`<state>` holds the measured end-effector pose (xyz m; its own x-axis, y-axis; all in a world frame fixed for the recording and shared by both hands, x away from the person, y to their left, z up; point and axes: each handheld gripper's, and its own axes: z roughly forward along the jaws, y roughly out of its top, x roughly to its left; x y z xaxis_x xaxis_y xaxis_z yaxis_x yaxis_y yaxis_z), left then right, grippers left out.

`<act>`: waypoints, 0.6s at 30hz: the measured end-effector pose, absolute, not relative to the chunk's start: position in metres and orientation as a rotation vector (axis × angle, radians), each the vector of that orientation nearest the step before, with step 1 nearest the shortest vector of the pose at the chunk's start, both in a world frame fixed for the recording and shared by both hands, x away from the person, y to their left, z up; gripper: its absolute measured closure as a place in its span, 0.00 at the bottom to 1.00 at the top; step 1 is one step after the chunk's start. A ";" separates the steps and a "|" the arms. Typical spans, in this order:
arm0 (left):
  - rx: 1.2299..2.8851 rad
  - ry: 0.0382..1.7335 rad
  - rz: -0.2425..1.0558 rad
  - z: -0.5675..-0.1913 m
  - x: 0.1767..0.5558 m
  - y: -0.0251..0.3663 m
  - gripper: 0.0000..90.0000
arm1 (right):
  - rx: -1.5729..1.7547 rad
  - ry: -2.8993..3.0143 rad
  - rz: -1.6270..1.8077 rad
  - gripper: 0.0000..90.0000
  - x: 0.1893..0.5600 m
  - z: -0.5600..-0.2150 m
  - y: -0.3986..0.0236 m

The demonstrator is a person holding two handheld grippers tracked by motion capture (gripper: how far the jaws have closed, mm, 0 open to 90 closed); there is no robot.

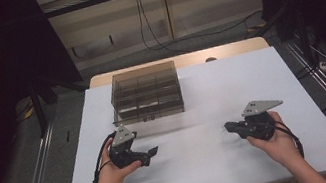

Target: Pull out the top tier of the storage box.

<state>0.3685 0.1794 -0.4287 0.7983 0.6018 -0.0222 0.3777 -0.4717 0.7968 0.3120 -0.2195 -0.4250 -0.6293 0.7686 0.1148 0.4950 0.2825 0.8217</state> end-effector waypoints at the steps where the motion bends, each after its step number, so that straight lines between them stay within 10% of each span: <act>1: 2.121 0.721 0.330 -0.429 0.369 0.179 0.06 | 1.148 2.250 1.273 0.97 0.312 -0.423 -0.218; 18: 2.132 0.719 0.334 -0.429 0.368 0.179 0.06 | 1.066 2.256 1.312 0.97 0.315 -0.402 -0.200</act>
